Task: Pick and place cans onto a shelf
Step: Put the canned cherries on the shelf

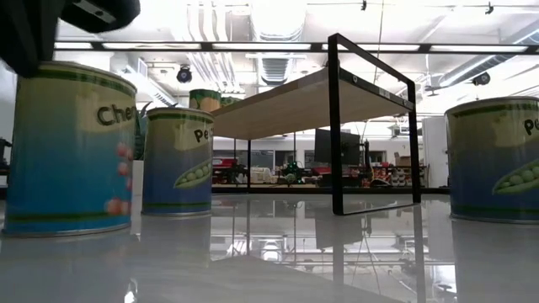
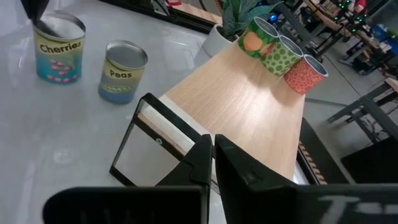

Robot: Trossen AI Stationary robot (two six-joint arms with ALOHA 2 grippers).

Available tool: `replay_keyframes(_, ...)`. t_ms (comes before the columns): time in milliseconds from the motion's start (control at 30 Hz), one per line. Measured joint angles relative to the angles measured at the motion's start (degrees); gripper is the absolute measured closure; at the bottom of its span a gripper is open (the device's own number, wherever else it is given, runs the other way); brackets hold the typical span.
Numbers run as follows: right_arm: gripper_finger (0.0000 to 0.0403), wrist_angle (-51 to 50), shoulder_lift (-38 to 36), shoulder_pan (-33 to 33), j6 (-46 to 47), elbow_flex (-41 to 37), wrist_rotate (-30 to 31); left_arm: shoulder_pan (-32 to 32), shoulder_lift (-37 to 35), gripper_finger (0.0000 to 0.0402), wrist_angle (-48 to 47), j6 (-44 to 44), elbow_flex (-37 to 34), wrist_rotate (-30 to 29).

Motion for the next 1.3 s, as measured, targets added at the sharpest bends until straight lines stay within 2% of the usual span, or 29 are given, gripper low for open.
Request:
replay_keyframes(233,0.0394,0.7,0.0,0.0,0.0,-1.1,0.0,-0.6,-2.0,0.0401,-1.6,2.8,3.0,-4.0)
replay_keyframes(533,0.0394,1.3,0.0,0.0,0.0,-1.7,0.0,-0.7,-4.7,0.0401,-4.0,7.8,6.8,-5.6)
replay_keyframes(700,0.0394,1.5,0.0,0.0,0.0,-1.7,0.0,-0.8,-6.1,0.0401,-10.6,16.7,14.7,-9.6)
replay_keyframes(833,0.0394,1.7,0.0,0.0,-0.4,-1.7,0.0,0.6,-6.1,0.0401,-15.9,28.6,20.6,-14.1)
replay_keyframes(967,0.0394,1.8,0.0,0.0,-0.5,-1.7,0.0,5.1,-6.2,0.0401,-17.5,40.3,24.6,-15.0)
replay_keyframes(1133,0.0394,1.8,0.0,0.0,-0.5,-1.7,0.1,14.4,-7.9,0.0401,-17.4,52.3,26.0,-13.9)
replay_keyframes(1300,0.0394,1.8,0.0,0.0,-0.5,-1.7,0.1,27.4,-9.1,0.0401,-15.4,58.1,26.0,-0.8)
